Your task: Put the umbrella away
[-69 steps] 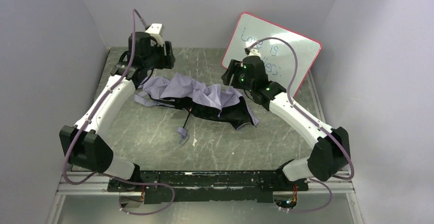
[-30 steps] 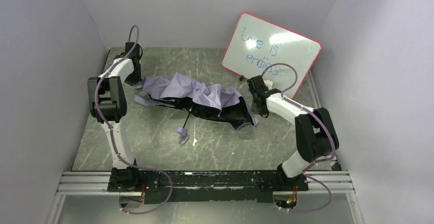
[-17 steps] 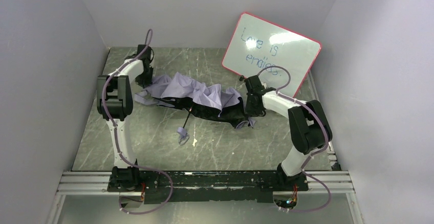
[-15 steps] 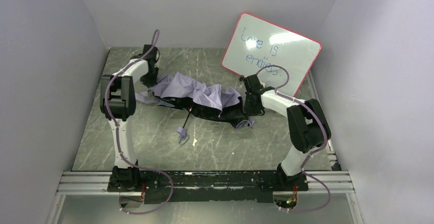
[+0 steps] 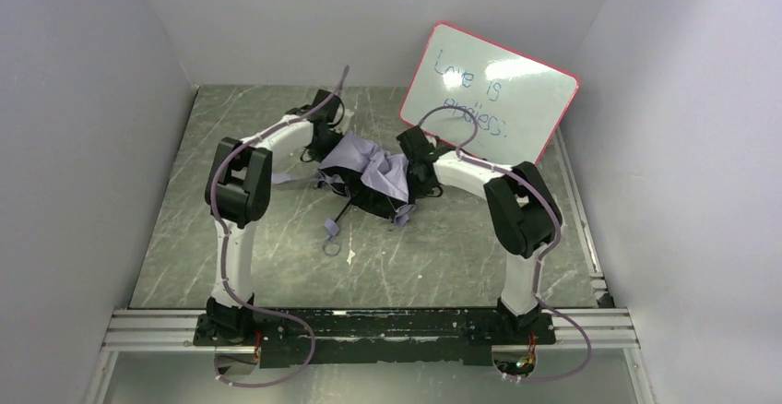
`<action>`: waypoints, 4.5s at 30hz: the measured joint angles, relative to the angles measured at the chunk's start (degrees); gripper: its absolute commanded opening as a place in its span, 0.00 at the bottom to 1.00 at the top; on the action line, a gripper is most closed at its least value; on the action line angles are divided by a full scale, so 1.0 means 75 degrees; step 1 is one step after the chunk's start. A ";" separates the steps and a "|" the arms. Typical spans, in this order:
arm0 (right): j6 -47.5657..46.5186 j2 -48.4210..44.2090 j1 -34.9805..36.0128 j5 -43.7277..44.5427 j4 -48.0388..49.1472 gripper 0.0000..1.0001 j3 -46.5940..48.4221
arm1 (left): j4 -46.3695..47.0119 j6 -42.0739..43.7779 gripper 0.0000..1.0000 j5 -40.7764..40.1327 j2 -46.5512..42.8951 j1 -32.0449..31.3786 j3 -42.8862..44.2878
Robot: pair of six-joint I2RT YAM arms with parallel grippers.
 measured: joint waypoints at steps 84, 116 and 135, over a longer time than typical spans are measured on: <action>-0.1023 -0.0571 -0.0463 -0.0487 0.1457 0.13 -0.1087 | 0.0991 -0.2040 0.05 -0.0734 -0.4164 0.0233 -0.5138; -0.0839 -0.2090 -0.0050 0.0428 0.1084 0.26 -0.1565 | 0.0749 -0.2122 0.32 -0.1413 -0.5872 -0.0108 -0.4386; -0.0877 -0.4322 -0.0044 -0.1096 0.1714 0.59 -0.2349 | 0.2398 -0.1676 0.71 0.2057 -0.7073 0.0041 -0.4841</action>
